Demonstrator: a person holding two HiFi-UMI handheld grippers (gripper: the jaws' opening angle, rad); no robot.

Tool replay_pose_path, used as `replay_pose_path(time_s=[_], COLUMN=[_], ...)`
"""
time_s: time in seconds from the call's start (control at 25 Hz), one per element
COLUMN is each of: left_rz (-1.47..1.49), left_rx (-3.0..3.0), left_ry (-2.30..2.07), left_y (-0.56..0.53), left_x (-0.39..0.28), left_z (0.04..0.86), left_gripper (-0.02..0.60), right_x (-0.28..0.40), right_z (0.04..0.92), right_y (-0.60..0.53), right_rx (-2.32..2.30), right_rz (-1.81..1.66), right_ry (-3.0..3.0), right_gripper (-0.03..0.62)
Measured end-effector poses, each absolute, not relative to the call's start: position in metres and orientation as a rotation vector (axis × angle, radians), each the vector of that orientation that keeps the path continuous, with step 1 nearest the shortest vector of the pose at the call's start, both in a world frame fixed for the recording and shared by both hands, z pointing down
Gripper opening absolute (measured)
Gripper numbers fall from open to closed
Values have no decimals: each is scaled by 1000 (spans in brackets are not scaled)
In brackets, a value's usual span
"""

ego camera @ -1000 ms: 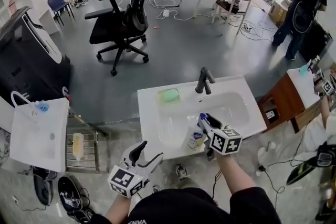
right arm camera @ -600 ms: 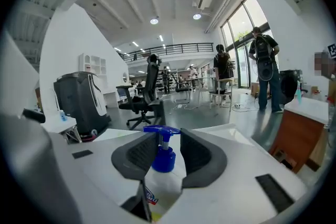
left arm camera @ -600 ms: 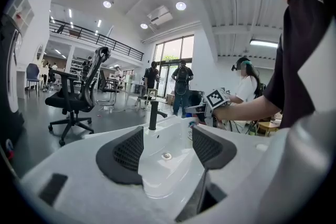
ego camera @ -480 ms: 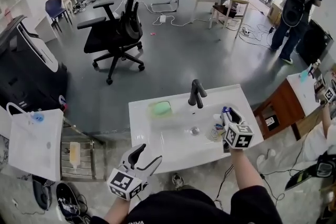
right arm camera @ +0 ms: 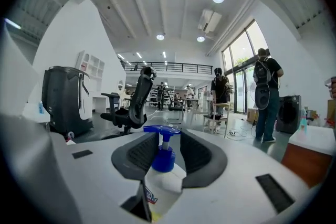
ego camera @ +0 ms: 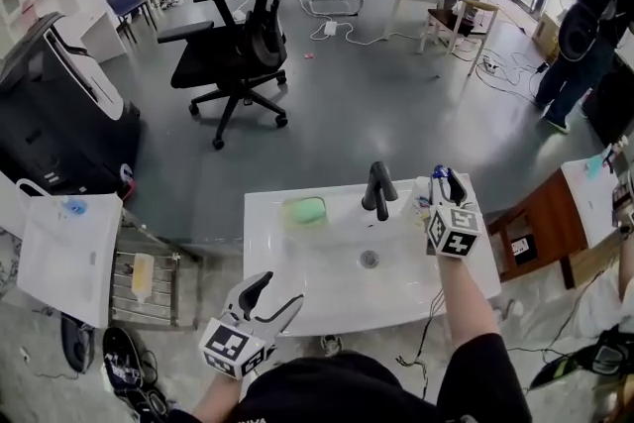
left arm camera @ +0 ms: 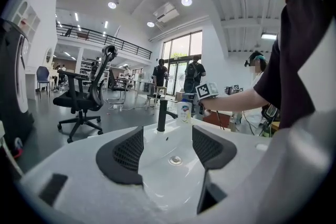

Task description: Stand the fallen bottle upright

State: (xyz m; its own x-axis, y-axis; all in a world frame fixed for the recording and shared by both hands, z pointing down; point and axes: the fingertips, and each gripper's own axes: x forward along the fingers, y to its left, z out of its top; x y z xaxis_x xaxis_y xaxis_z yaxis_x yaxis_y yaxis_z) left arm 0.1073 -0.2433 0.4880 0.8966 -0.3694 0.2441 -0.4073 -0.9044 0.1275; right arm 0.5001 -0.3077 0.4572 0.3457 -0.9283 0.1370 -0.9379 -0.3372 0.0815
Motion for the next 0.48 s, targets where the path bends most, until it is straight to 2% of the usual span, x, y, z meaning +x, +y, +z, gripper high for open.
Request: replay_pose_path(time_s=[0.48], left_rz=[365], left_rx=[2843], left_ry=[-747], left_y=[-250], left_x=[105], left_z=[493], left_gripper=[304], right_x=[521], right_z=[470], right_y=[-353], right_rx=[2434], right_rz=[3], right_ry=[-1705], right_gripper=[133])
